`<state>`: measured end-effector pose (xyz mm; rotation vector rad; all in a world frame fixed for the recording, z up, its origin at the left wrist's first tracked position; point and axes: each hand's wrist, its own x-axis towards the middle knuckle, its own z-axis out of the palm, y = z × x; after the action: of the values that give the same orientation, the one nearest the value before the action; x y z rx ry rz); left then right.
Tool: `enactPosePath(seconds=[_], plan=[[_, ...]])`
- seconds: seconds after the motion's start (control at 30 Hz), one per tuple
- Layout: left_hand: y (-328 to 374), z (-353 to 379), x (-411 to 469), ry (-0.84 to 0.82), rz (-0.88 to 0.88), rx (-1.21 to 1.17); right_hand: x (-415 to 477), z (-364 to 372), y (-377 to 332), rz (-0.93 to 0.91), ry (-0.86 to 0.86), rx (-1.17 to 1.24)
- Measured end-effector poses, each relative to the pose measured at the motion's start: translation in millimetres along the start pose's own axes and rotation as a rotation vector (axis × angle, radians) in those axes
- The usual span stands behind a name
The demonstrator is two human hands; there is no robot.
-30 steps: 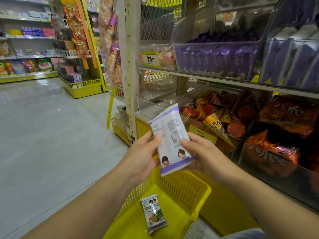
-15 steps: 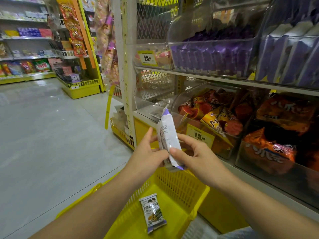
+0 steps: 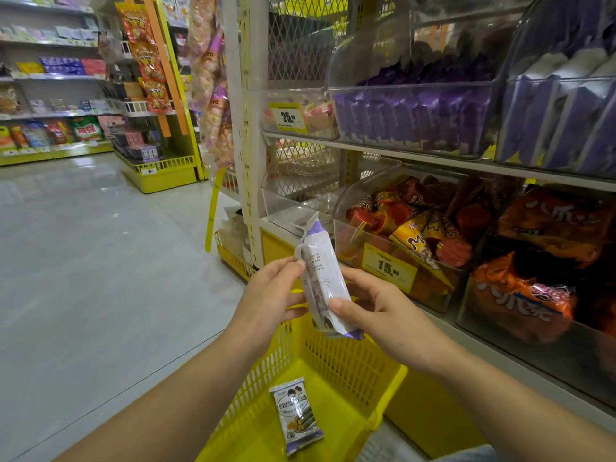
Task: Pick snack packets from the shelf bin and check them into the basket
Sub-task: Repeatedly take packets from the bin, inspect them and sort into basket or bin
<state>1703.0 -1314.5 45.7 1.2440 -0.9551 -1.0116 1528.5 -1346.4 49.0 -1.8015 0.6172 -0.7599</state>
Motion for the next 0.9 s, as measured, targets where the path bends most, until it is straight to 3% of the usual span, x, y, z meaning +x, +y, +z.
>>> enactPosePath(seconds=[0.2, 0.43, 0.53, 0.73, 0.9], plan=[[6, 19, -17, -0.225, -0.092, -0.140, 1, 4, 3, -0.036, 0.080, -0.170], [17, 24, -18, -0.108, -0.068, -0.421, -10, -9, -22, 0.017, 0.082, -0.054], [26, 32, -22, -0.090, -0.009, -0.396, -28, -20, -39, 0.006, 0.066, -0.019], [65, 84, -39, -0.226, 0.136, -0.306, -65, -60, -95, -0.041, 0.198, -0.074], [127, 149, -48, -0.312, 0.312, -0.262, -96, -104, -169, -0.167, 0.301, -0.414]])
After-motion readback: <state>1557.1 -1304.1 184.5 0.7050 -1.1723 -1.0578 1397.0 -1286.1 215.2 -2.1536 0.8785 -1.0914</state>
